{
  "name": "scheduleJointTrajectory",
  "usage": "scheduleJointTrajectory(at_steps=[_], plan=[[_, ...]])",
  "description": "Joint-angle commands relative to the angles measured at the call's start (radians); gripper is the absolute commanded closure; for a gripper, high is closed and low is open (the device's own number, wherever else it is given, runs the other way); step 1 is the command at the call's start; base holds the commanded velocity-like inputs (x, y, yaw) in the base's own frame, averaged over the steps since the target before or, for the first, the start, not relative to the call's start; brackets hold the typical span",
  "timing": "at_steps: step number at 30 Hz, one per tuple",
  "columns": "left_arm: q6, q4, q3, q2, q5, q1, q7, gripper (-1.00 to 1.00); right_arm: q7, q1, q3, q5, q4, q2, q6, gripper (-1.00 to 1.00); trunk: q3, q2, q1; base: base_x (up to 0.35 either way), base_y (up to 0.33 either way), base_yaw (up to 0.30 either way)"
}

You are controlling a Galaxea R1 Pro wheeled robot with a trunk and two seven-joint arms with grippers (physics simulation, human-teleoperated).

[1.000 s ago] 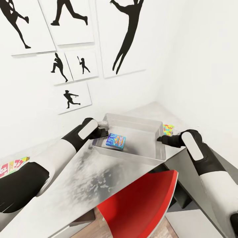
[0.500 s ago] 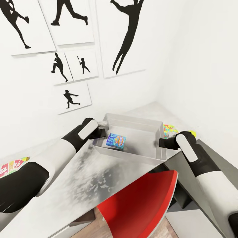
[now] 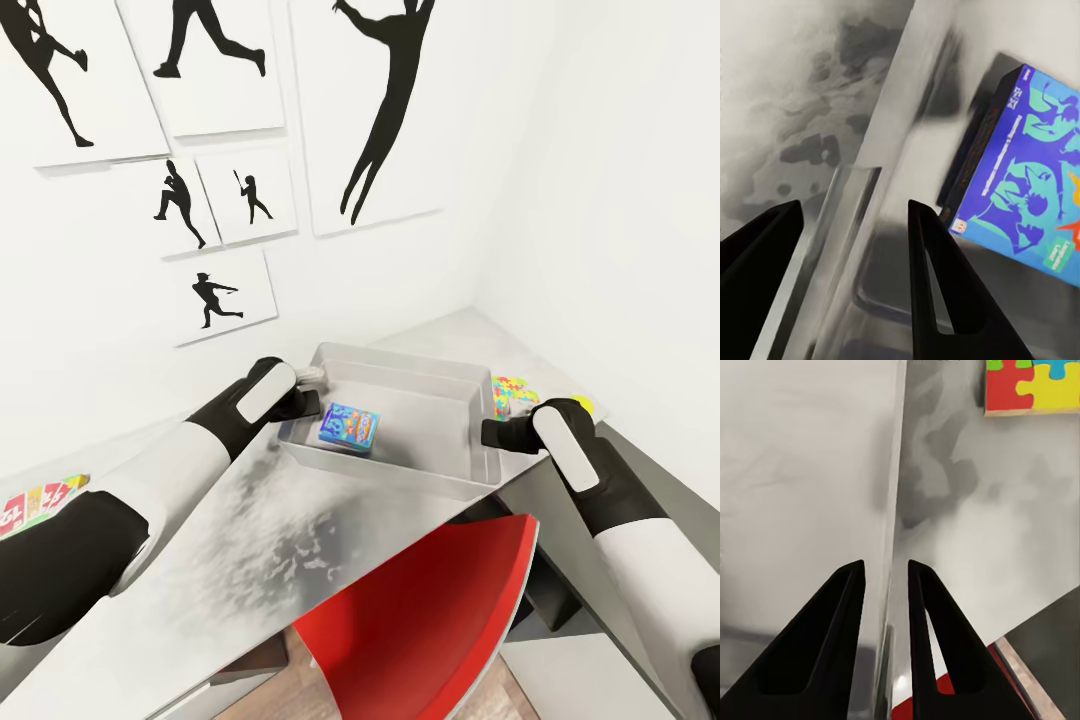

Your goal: Put all the toys in the child's room - the three board games (two on the bed and one on the table), the two jigsaw puzzles on the table, and the tennis ball on the table - inside the toy box on the table in the child's room.

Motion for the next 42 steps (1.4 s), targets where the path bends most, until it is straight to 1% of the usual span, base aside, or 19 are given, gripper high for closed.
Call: scheduleJointTrajectory(at_steps=[1,5,12,21,37,42], plan=[[-0.007,-0.001,-0.003,0.000,0.029,-0.001,0.008,1.00,-0.009,-0.001,0.003,-0.043,-0.001,-0.001,0.001,1.00,-0.002,-0.002,0.001,0.000,0.000,0.000],[-0.008,-0.002,-0.003,0.000,0.028,0.000,0.009,1.00,-0.009,-0.002,0.004,-0.042,0.000,-0.001,0.001,1.00,-0.001,-0.002,0.001,0.000,0.000,0.153],[-0.012,-0.010,-0.004,0.000,0.028,0.001,0.008,1.00,-0.009,-0.002,0.004,-0.042,-0.001,-0.001,0.001,1.00,0.000,-0.002,0.001,-0.006,0.000,0.279],[-0.013,-0.013,-0.003,-0.003,0.029,0.001,0.008,1.00,-0.009,-0.002,0.004,-0.043,-0.001,-0.001,0.001,1.00,0.000,-0.002,0.001,-0.143,0.000,0.293],[-0.013,-0.014,-0.004,-0.006,0.030,0.002,0.008,1.00,-0.009,-0.002,0.005,-0.043,-0.001,-0.001,0.001,1.00,0.000,-0.002,0.001,-0.005,0.000,0.295],[-0.030,-0.014,-0.005,-0.007,0.029,0.002,0.008,1.00,-0.009,-0.002,0.006,-0.042,-0.001,-0.001,0.001,1.00,0.000,-0.002,0.001,0.000,0.000,0.289]])
